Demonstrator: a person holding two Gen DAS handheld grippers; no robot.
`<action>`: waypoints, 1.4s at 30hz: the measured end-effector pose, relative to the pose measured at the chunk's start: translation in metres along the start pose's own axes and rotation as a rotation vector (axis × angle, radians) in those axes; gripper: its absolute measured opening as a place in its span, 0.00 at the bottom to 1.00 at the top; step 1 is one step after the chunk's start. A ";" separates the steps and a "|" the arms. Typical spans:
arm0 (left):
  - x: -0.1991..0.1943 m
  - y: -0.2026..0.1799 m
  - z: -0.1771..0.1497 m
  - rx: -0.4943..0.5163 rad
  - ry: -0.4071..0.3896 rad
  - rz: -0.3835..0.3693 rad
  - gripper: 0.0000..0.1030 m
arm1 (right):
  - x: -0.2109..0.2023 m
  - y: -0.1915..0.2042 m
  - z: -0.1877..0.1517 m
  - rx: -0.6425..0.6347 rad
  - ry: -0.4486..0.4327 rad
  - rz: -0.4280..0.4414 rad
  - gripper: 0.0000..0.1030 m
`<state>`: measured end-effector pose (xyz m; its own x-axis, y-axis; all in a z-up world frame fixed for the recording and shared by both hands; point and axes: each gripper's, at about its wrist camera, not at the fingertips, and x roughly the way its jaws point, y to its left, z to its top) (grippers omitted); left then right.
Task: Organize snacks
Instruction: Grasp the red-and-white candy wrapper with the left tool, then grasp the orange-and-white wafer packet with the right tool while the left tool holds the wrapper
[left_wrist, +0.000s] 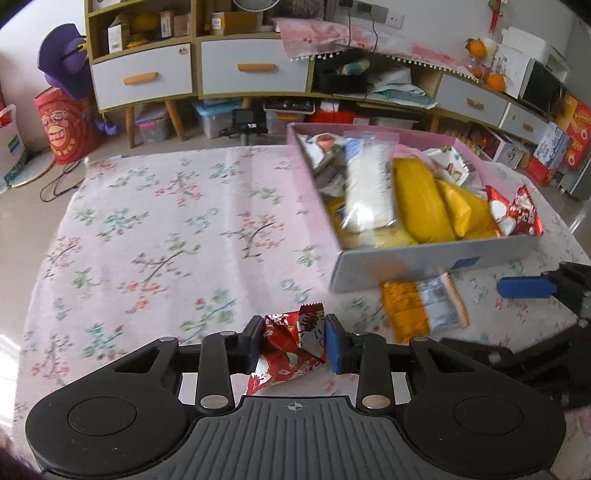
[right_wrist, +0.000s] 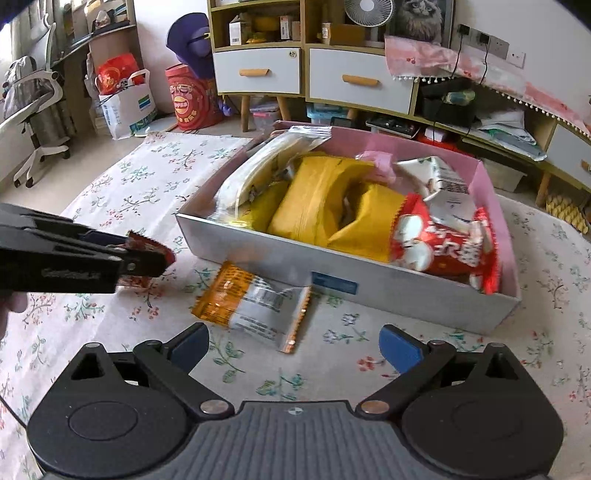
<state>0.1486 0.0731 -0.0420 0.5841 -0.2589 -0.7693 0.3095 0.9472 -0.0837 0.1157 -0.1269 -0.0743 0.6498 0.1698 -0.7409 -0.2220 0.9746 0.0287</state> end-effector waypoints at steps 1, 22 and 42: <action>-0.001 0.003 -0.001 0.004 0.002 0.004 0.31 | 0.003 0.002 0.000 0.017 0.003 -0.001 0.80; -0.016 0.009 -0.030 0.123 -0.035 -0.066 0.36 | 0.021 0.032 -0.002 -0.037 -0.062 -0.080 0.46; -0.024 -0.033 -0.053 0.333 0.000 -0.129 0.74 | -0.026 0.006 -0.046 -0.224 0.023 0.027 0.57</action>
<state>0.0846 0.0583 -0.0543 0.5243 -0.3723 -0.7659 0.6084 0.7930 0.0310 0.0640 -0.1319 -0.0855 0.6249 0.1897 -0.7573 -0.3971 0.9124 -0.0992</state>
